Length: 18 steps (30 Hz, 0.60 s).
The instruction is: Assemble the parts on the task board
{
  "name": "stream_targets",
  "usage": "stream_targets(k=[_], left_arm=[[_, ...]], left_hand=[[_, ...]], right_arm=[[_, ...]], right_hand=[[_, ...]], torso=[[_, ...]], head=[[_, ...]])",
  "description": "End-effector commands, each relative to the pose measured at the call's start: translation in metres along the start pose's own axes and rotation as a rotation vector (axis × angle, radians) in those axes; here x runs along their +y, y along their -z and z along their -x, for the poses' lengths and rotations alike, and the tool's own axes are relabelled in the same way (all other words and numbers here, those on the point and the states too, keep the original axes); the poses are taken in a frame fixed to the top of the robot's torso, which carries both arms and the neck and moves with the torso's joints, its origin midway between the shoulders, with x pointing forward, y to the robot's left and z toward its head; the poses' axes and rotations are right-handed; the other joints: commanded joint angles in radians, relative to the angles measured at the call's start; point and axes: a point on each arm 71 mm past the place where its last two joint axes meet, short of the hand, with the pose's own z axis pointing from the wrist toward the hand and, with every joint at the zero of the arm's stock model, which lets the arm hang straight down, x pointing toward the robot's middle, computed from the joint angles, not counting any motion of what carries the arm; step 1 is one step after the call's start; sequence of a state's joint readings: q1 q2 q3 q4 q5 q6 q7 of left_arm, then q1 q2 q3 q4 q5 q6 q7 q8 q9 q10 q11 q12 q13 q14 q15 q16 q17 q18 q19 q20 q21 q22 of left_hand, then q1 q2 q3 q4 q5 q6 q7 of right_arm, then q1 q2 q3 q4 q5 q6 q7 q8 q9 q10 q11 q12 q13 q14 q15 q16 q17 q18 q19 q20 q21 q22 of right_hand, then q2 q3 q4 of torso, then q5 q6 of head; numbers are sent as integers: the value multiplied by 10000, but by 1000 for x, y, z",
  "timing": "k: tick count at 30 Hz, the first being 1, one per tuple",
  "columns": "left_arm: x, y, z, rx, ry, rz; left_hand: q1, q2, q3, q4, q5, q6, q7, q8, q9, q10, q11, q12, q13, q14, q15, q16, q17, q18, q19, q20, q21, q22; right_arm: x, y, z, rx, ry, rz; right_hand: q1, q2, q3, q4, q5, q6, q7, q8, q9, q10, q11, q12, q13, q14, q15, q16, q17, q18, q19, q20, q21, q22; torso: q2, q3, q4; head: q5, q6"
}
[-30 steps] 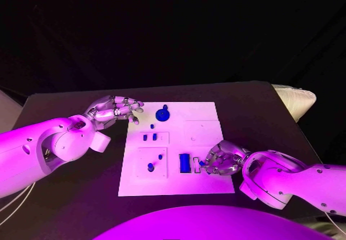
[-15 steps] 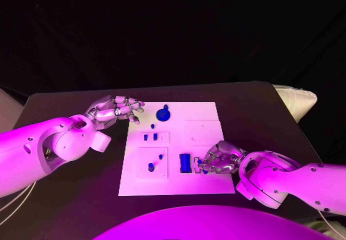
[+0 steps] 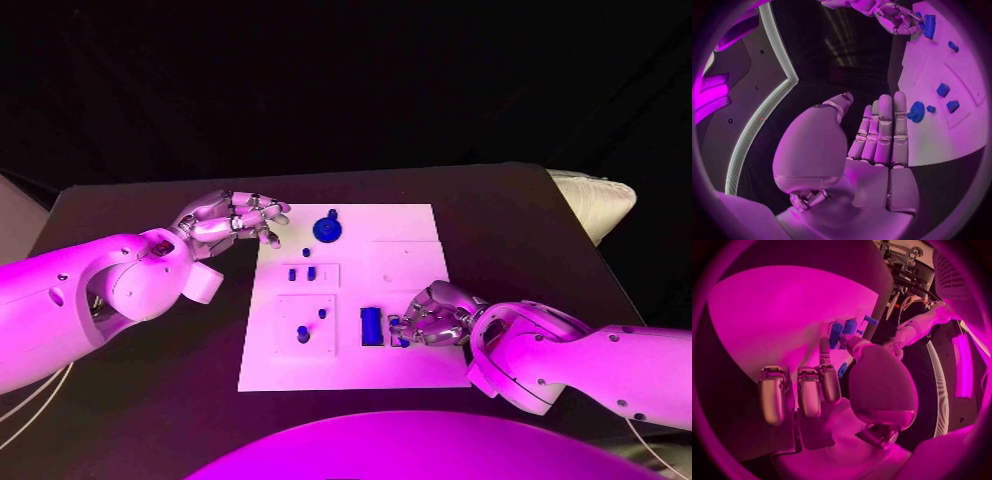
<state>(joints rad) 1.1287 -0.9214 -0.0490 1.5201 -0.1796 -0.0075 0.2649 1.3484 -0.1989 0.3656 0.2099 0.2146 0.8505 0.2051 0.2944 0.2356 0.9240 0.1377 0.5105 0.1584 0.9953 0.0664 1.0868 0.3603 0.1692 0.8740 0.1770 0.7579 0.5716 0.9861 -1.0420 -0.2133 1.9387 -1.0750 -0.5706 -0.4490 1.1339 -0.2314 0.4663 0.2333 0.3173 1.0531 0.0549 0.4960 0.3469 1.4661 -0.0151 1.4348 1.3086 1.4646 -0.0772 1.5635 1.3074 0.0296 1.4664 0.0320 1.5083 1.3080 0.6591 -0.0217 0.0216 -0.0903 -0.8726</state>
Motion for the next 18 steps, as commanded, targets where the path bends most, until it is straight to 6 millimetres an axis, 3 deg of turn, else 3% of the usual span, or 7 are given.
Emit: stream_targets(k=[1, 18], left_arm=[[-1, 0, -2, 192, 93, -109], [0, -1, 0, 189, 91, -37]], left_hand=[[-15, 107, -6, 58, 6, -77, -5, 46, -10, -92, 7, 61, 11, -1, 60, -50, 12, 132, 48, -14, -34, -13], [-37, 120, -21, 97, 5, -85, -4, 47, -12, -101, 8, 65, 12, 0, 62, -50, 13, 132, 53, -12, -44, -19]], right_arm=[[1, -1, 0, -128, 80, 95], [2, -8, -3, 29, 127, 196]], right_hand=[[-65, 39, 6, 57, -50, 47, -40, 6, -13, 555, -68, 32, 1894, 1042, -51, 36, 2549, -178, 879, -60, 44, 2468], [-144, 38, -43, 96, -61, 73, -46, 28, -9, 566, -75, 56, 1911, 1044, -59, 39, 2557, -179, 881, -65, 49, 2470]], torso=[[-8, -1, -4], [-1, 0, -8]], head=[[10, 0], [32, 0]])
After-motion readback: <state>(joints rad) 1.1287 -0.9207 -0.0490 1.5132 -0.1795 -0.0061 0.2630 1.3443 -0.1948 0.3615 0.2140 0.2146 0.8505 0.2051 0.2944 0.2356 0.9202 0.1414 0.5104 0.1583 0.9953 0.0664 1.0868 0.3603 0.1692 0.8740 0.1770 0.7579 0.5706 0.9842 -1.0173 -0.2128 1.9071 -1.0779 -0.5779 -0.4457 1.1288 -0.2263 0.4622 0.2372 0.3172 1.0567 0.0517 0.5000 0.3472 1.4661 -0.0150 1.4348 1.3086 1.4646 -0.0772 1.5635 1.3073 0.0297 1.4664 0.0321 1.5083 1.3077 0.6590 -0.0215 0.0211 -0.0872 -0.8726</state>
